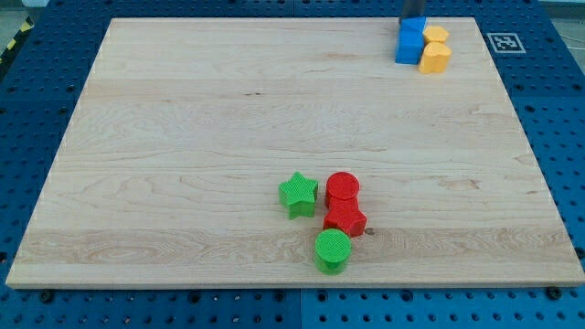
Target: Move the blue triangle away from the blue cube
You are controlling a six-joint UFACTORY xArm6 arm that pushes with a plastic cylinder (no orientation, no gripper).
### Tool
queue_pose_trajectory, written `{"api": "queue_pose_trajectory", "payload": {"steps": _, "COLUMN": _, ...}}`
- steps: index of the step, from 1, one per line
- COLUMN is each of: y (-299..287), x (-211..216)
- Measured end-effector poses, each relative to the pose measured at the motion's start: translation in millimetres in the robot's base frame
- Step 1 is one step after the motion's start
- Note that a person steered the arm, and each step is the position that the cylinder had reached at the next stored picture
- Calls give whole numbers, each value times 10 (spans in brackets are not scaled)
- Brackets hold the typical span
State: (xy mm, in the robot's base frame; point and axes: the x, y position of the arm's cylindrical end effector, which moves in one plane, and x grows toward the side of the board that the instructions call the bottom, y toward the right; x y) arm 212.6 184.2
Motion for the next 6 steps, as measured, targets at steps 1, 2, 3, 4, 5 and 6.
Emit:
{"api": "queue_pose_trajectory", "payload": {"steps": 1, "y": 0, "x": 230}}
{"api": "queue_pose_trajectory", "payload": {"steps": 2, "y": 11, "x": 475}}
{"api": "queue_pose_trajectory", "payload": {"steps": 3, "y": 26, "x": 722}}
{"api": "queue_pose_trajectory", "payload": {"steps": 4, "y": 27, "x": 978}}
{"api": "queue_pose_trajectory", "payload": {"steps": 5, "y": 27, "x": 1235}}
{"api": "queue_pose_trajectory", "payload": {"steps": 6, "y": 27, "x": 1419}}
